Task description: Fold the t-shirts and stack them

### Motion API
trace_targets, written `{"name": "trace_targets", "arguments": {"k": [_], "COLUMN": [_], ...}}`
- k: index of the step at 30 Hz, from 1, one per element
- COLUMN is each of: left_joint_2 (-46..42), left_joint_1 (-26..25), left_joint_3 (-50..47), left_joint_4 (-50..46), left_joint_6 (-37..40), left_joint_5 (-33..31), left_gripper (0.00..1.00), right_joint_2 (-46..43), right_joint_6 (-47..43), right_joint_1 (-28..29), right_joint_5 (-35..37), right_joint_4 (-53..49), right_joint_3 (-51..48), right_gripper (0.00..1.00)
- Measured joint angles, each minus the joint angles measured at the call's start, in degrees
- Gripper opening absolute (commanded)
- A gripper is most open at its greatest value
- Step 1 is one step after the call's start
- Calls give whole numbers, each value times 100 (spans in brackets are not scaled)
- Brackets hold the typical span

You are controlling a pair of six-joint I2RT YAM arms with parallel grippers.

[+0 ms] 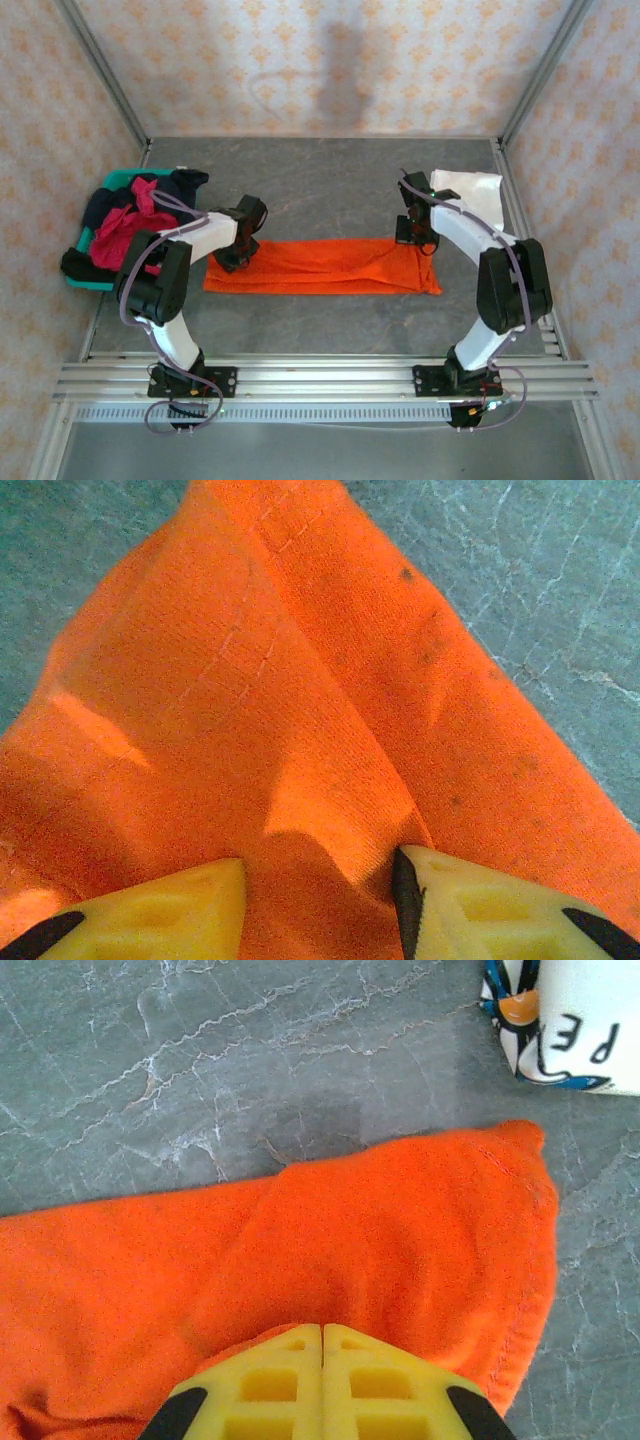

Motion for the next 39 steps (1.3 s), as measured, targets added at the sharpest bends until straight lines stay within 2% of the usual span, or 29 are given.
{"name": "trace_targets", "arguments": {"k": [2, 4, 7, 11, 15, 18, 25, 31, 39], "left_joint_2": [0, -4, -22, -42, -42, -39, 555, 597, -243], "left_joint_1": [0, 0, -2, -92, -363, -562, -579, -433, -605], "left_joint_3": [0, 0, 0, 129, 664, 1119, 1451, 798, -310], "left_joint_4": [0, 0, -2, -125, -297, -313, -245, 15, 245], "left_joint_6": [-2, 0, 79, 339, 629, 811, 977, 903, 640], "left_joint_5": [0, 0, 0, -7, -7, 0, 20, 129, 149], "left_gripper": [44, 45, 55, 66, 67, 67, 65, 64, 64], "right_joint_2": [55, 17, -308, -1045, -1537, -1515, -953, 57, 1956], "right_joint_6": [-9, -48, -33, 162, 662, 1036, 1377, 1158, 863], "right_joint_1": [0, 0, 4, 55, 118, 120, 114, -118, -219], "right_joint_5": [0, 0, -20, -39, -214, -350, -581, -623, -782], "right_joint_4": [-9, -31, 50, 136, 540, 754, 1191, 1274, 1314], "right_joint_3": [13, 4, -197, -649, -1384, -1853, -1932, -1095, 1279], "right_gripper": [34, 50, 57, 55, 45, 39, 37, 37, 39]}}
